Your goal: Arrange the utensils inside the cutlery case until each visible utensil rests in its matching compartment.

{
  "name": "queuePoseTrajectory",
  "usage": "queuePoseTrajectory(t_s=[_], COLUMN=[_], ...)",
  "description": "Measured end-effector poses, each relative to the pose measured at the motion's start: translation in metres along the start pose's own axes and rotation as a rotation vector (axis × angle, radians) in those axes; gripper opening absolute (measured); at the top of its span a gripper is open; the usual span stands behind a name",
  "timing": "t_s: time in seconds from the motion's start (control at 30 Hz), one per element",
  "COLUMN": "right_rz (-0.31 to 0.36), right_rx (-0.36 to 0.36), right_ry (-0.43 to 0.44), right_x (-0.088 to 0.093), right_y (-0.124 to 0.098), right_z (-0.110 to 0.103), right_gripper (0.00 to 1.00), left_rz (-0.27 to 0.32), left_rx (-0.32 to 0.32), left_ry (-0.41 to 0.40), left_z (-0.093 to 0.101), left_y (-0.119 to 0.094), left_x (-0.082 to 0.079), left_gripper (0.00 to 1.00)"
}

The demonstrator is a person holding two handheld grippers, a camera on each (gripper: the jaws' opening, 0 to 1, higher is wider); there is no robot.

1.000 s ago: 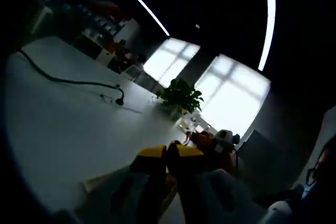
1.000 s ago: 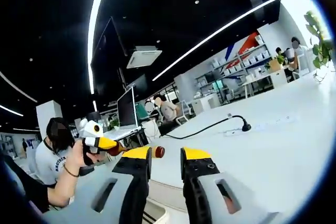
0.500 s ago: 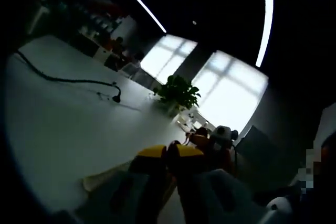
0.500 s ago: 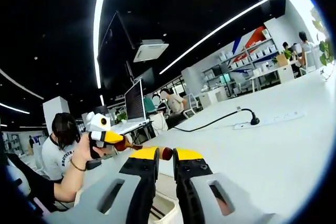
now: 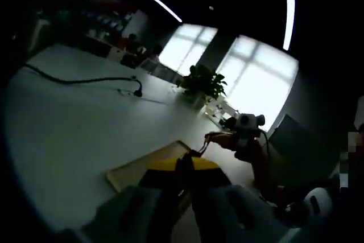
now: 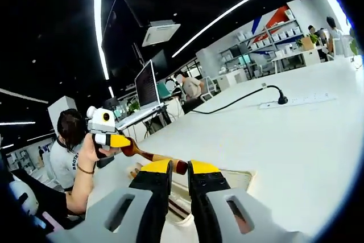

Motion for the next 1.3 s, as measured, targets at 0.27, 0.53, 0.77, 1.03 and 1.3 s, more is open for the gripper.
queuePoseTrajectory(t_s=[0.27,0.53,0.77,1.03,1.3], right_rz=[-0.097,-0.168,-0.184,-0.199,-0.213], right_rx=[-0.035,-0.039,-0.03,-0.023,-0.018], right_ry=[-0.005,-0.044,-0.064,-0.129,-0.148], right_x=[0.015,0.029,0.032,0.033,0.034], right_y=[0.008,0.014,0.013,0.014,0.014], right_z=[-0.005,-0.007,-0.007,-0.01,-0.009], right_gripper=[0.1,0.1,0.1,0.09,0.09], left_rz=[-0.094,-0.17,-0.22,-0.274,-0.309], left_rx=[-0.017,-0.081,-0.096,-0.126,-0.141], left_ry=[-0.016,0.082,0.104,0.126,0.144], left_z=[-0.011,-0.015,-0.016,-0.022,-0.025], left_y=[-0.012,-0.014,-0.012,-0.014,-0.013], left_x=[0.014,0.022,0.031,0.038,0.042], left_gripper=[0.05,0.05,0.05,0.05,0.05])
Point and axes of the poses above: the point that each gripper's makers call its tool centre point, and the gripper's own axes: y roughly forward along the fingers, z roughly to its right, x roughly out of its underside, the point moved 4 cm from there along -y, roughly backward along the fingers, and after that the axes turned 11 degrees about -y, right-handed, at the moved point
